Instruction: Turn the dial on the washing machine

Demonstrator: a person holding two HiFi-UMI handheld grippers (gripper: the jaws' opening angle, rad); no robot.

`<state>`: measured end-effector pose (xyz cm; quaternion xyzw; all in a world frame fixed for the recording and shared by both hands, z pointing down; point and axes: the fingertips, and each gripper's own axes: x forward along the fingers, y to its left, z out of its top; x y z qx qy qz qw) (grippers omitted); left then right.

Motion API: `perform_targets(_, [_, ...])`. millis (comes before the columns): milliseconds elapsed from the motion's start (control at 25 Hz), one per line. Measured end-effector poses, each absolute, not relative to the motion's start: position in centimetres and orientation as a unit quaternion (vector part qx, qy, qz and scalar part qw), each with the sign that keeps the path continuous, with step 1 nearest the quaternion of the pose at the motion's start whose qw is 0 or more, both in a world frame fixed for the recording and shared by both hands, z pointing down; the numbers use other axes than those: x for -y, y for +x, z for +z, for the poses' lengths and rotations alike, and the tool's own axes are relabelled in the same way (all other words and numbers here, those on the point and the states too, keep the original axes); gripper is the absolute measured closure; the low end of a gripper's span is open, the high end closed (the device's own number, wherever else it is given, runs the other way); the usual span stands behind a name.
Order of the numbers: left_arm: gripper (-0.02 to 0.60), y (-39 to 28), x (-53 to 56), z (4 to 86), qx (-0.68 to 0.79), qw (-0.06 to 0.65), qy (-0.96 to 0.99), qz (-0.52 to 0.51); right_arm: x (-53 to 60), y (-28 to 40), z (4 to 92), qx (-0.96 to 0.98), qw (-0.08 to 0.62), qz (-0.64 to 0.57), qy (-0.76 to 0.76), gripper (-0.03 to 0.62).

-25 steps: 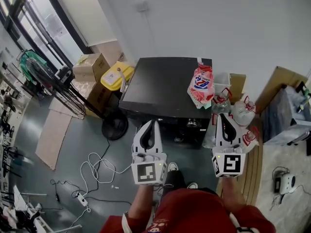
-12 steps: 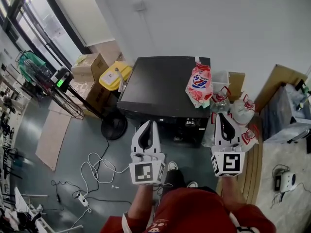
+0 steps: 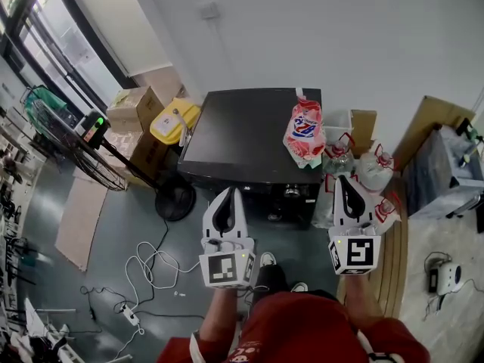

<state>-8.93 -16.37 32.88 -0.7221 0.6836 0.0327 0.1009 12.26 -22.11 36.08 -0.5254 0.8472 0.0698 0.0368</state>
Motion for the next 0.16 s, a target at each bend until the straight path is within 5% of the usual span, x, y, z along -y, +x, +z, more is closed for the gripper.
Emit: perform_targets(160, [0.572,-8.66,16.55,33.05,-0.681,0.104,-0.724,0.031,22.28,12.12,36.19,-0.85,0.034,0.076,-0.52,0.586])
